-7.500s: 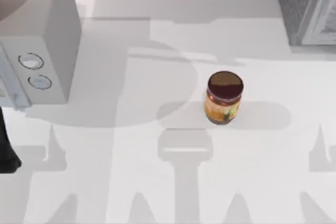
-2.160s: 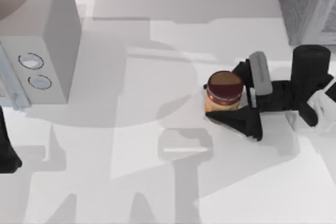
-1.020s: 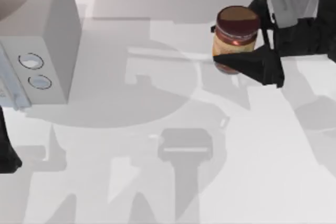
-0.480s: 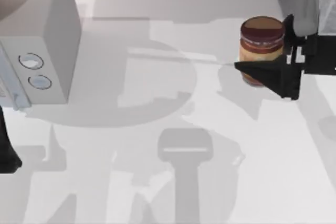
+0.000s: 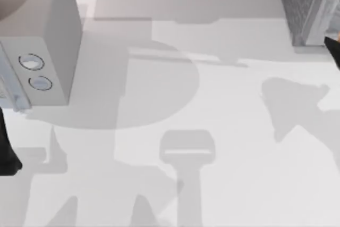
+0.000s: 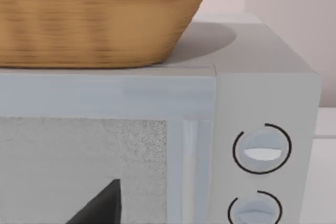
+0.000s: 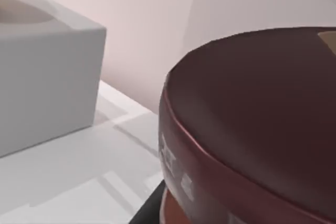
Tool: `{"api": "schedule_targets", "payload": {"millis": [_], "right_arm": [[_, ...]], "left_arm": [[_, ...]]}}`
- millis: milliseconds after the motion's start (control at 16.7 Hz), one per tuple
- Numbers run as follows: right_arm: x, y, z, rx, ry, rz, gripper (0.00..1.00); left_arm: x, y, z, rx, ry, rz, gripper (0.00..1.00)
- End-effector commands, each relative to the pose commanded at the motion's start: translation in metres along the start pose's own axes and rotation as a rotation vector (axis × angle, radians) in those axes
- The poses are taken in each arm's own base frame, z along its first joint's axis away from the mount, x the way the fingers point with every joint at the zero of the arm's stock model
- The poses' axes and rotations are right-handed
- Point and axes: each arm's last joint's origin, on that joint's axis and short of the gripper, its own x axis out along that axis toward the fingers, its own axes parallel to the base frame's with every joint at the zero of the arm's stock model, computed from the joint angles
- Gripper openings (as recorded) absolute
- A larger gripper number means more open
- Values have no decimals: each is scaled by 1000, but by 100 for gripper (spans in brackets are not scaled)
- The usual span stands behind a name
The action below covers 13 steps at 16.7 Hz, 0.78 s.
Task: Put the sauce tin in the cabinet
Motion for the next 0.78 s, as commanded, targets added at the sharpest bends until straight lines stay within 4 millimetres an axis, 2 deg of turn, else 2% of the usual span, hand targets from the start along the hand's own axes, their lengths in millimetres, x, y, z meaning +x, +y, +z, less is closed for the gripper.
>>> {"api": "schedule_targets", "payload": {"millis": [120,300,540,660,780], "right_arm": [[-36,17,0,-18,-60,-171,0],[-68,36,-32,44,-75,-401,0],[-79,47,-90,174,-15,-615,0],[-80,49,-107,215,8,-665,0],[-80,50,-110,223,12,-675,0]], "left_arm": [[0,0,0,0,0,0,100],[0,0,0,0,0,0,100],[0,0,0,0,0,0,100],[0,0,0,0,0,0,100],[0,0,0,0,0,0,100]]}}
